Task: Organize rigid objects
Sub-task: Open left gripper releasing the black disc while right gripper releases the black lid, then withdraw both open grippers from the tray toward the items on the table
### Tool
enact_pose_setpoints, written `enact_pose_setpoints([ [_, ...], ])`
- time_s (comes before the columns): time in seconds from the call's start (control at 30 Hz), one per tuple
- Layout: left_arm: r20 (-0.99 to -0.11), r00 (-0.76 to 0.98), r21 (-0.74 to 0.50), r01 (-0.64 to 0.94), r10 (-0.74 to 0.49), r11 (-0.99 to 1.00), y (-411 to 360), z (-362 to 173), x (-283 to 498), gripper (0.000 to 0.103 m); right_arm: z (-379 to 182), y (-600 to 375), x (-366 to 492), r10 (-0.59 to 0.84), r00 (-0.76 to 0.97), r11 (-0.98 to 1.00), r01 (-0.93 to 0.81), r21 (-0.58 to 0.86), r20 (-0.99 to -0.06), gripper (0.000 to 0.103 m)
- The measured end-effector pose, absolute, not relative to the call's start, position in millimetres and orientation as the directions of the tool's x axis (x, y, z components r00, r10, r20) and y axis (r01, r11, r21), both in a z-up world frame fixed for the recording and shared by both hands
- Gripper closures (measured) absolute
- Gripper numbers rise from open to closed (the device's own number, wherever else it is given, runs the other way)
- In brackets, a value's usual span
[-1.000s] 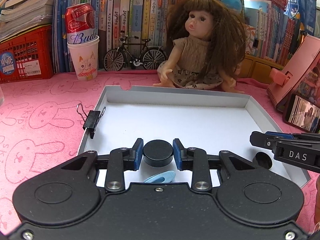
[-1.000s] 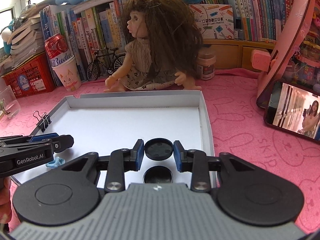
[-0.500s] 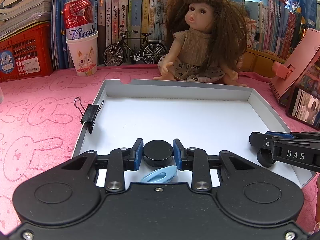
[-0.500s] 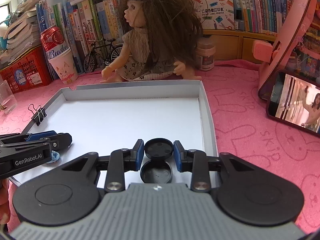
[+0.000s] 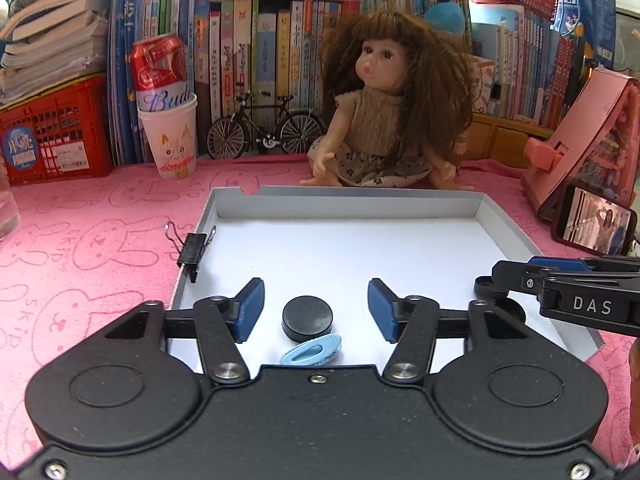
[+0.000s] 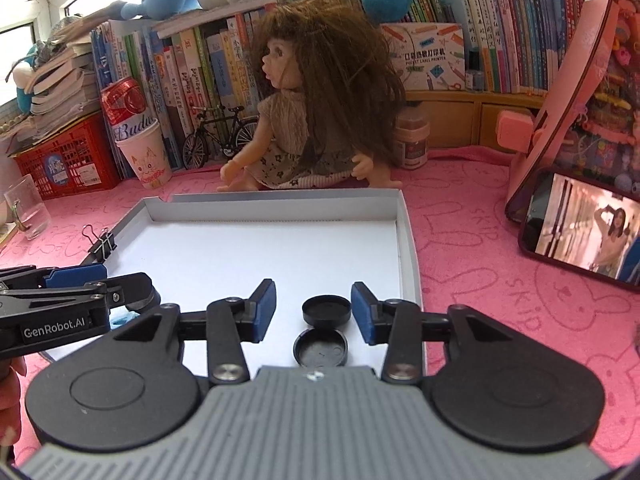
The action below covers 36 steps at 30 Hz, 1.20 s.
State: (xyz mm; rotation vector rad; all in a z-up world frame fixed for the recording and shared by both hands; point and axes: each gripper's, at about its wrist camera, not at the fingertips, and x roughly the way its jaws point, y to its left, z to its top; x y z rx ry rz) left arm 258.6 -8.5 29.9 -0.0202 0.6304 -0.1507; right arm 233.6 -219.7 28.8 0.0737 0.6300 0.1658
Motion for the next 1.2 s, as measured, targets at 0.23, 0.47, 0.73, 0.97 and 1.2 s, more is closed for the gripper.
enact_pose_setpoints([
  [0.23,-0.559,0.817,-0.051,0.137,-0.142,0.989,-3,42,235,0.033,41,-218,212,0.186,0.816,0.982,-0.164,0.09,-0.547,0.034],
  [0.47,-0.523,0.836,-0.054,0.161,-0.165,0.986,2,55,208,0.026,52,-219,190,0.205,0.83,0.978,-0.191,0.081,-0.519,0.026],
  [0.73,-0.504,0.845,-0.061,0.171,-0.178,0.983,4,66,180,0.025,59,-222,168,0.22,0.84,0.975,-0.209,0.077,-0.496,0.021],
  [0.97,-0.492,0.848,-0.074,0.187,-0.199,0.98,8,71,158,0.025,61,-221,151,0.227,0.846,0.972,-0.224,0.066,-0.483,0.02],
  [1.2,-0.482,0.85,-0.082,0.197,-0.212,0.977,13,73,137,0.025,62,-220,129,0.246,0.852,0.967,-0.25,0.054,-0.463,0.019],
])
